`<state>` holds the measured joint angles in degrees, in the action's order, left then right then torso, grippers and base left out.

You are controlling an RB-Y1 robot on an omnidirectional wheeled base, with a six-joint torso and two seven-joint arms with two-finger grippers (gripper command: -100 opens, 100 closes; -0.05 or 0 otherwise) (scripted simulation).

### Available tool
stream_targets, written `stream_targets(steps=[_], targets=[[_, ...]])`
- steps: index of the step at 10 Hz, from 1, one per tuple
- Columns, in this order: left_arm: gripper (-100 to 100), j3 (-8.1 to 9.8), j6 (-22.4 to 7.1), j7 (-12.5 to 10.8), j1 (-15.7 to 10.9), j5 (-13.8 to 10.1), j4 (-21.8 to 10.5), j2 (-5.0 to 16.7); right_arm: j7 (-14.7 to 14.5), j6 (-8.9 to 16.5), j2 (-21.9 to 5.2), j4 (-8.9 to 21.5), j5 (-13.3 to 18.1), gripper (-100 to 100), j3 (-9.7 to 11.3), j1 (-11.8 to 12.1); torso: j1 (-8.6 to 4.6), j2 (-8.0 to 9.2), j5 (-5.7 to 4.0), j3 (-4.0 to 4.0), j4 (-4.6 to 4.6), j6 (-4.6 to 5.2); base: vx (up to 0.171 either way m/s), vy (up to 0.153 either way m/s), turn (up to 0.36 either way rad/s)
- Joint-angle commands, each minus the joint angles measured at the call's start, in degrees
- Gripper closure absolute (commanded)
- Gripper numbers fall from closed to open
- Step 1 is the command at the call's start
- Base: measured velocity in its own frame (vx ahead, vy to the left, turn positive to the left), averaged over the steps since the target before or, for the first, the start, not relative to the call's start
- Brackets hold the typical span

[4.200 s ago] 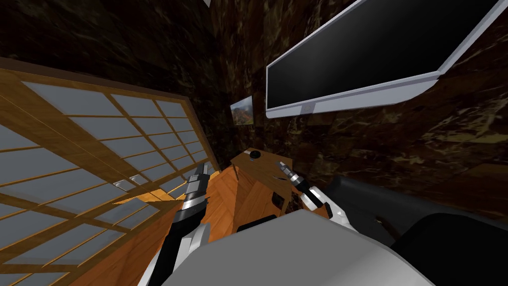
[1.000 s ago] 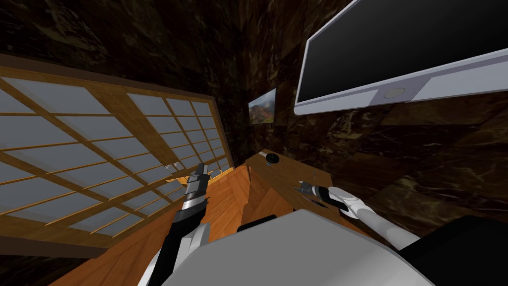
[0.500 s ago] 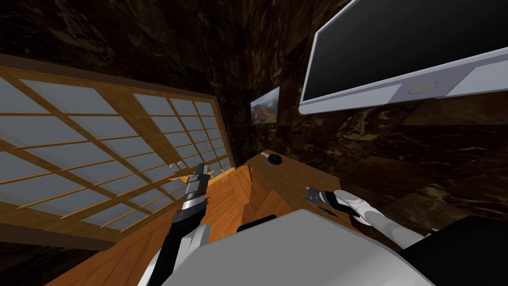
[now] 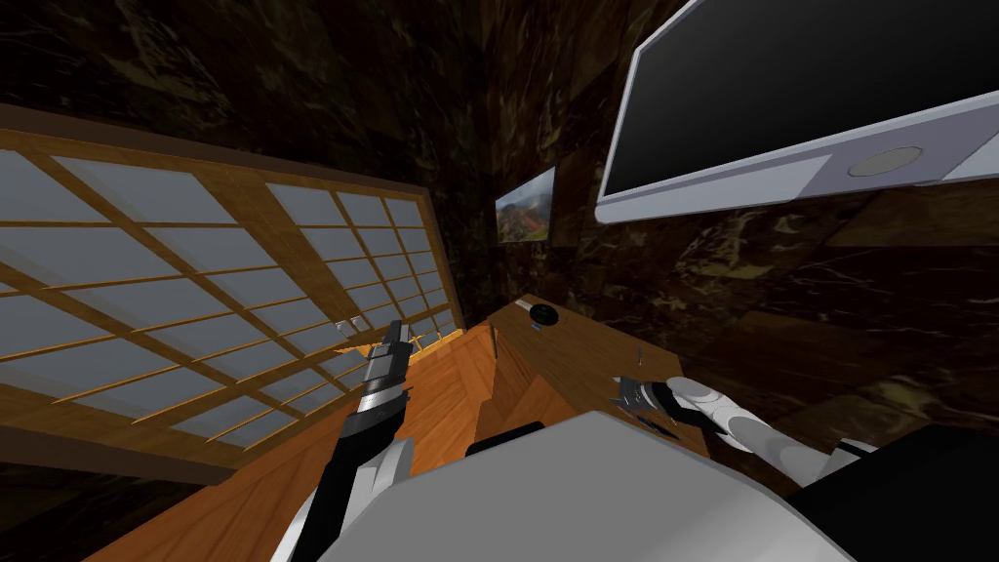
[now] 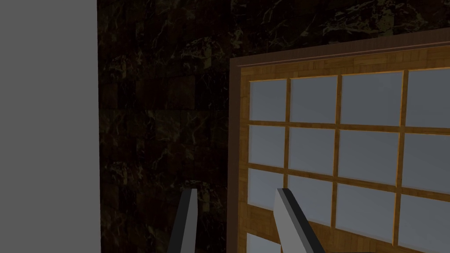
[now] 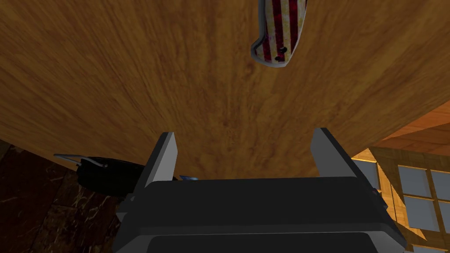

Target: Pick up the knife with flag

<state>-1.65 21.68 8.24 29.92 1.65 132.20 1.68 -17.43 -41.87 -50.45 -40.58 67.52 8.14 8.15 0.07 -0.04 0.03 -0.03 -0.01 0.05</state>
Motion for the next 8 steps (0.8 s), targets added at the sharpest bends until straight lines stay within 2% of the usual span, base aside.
stream_targets(steps=[1, 3, 5, 7, 8], targets=[[0, 0.00, 0.00, 0.00, 0.00, 0.00, 0.00, 0.00, -0.78, -0.13, 0.31, 2.00, 0.92, -100, 0.49, -0.37, 0.00, 0.00, 0.00, 0.00, 0.00, 0.00, 0.037, 0.001, 0.035], [0, 0.00, 0.00, 0.00, 0.00, 0.00, 0.00, 0.00, -2.04, -1.23, -0.44, 7.11, 4.58, -100, 2.72, -1.01, -0.01, -0.05, -0.01, -0.03, -0.01, -0.01, 0.066, -0.003, 0.078], [0, 0.00, 0.00, 0.00, 0.01, 0.00, 0.00, 0.00, -2.04, -1.23, -0.44, 7.11, 4.58, -100, 2.72, -1.01, -0.02, -0.11, -0.01, -0.07, -0.03, 0.02, 0.040, 0.001, 0.001], [0, 0.00, 0.00, 0.00, 0.00, 0.00, 0.00, 0.00, -3.18, -2.18, -0.87, 11.25, 7.80, -100, 4.83, -1.49, 0.02, 0.04, 0.00, 0.02, 0.01, 0.01, 0.038, 0.003, 0.060], [0, 0.00, 0.00, 0.00, 0.00, 0.00, 0.00, 0.00, -3.18, -2.18, -0.87, 11.48, 7.80, -100, 4.83, -1.49, 0.00, -0.04, -0.01, -0.02, -0.01, -0.01, 0.048, -0.005, 0.027]])
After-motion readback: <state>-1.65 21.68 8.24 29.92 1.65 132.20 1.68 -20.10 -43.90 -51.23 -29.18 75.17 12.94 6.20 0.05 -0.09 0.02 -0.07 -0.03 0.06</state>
